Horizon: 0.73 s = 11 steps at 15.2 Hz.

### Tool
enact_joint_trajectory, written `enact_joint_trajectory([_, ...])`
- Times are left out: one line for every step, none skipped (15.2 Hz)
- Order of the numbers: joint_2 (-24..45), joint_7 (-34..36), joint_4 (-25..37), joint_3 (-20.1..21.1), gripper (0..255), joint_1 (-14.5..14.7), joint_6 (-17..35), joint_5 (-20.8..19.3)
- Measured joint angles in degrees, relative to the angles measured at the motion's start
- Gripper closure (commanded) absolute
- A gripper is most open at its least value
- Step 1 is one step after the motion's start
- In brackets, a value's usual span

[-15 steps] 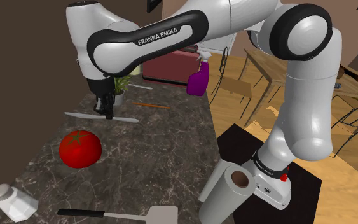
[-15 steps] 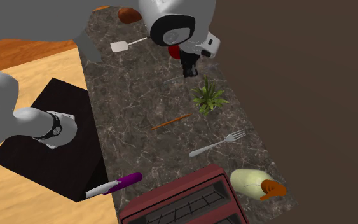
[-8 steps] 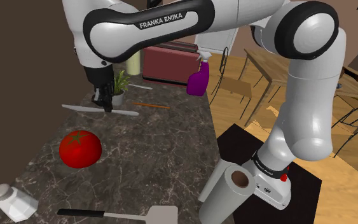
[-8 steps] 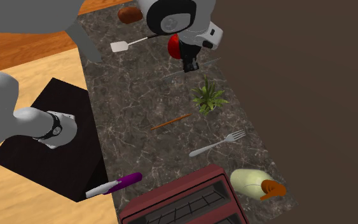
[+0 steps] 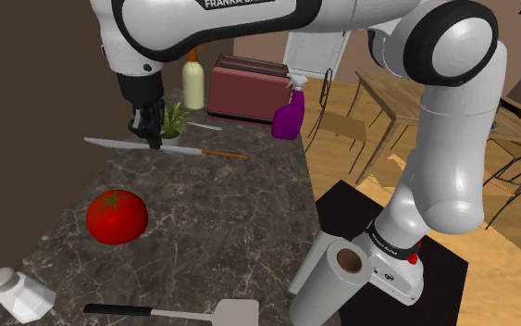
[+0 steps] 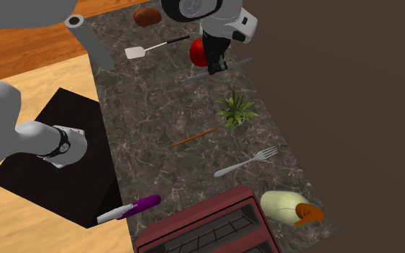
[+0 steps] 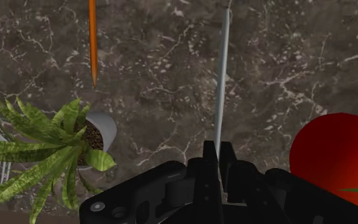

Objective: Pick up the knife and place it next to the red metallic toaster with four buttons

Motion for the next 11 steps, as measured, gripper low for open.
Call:
enact_joint_trajectory([-0.21,-0.09,0.49,0.02,255,-0.02,-0.69,0.07])
enact_joint_trajectory([-0.38,-0.07,0.93,0.06,255,0.01,-1.29,0.12])
enact_joint_trajectory([-0.26,-0.03,1.83,0.09,255,0.13,-2.07,0.09])
enact_joint_trajectory([-0.18,-0.01,2.78,0.11,255,0.23,-2.93,0.08])
enact_joint_trajectory([-0.15,-0.08,3.66,0.12,255,0.26,-3.79,0.09])
enact_joint_trajectory([0.03,-0.05,4.82,0.14,255,0.39,-4.76,0.06])
enact_joint_trajectory([-0.1,-0.06,5.34,0.16,255,0.43,-5.41,0.09])
enact_joint_trajectory([0.04,-0.07,6.35,0.18,255,0.52,-6.28,0.06])
enact_joint_trajectory([0.37,-0.03,7.62,0.19,255,0.69,-7.22,-0.02])
enact_joint_trajectory([0.24,-0.11,8.21,0.2,255,0.67,-7.95,0.03])
enact_joint_trajectory([0.39,-0.11,9.17,0.21,255,0.78,-8.76,-0.01])
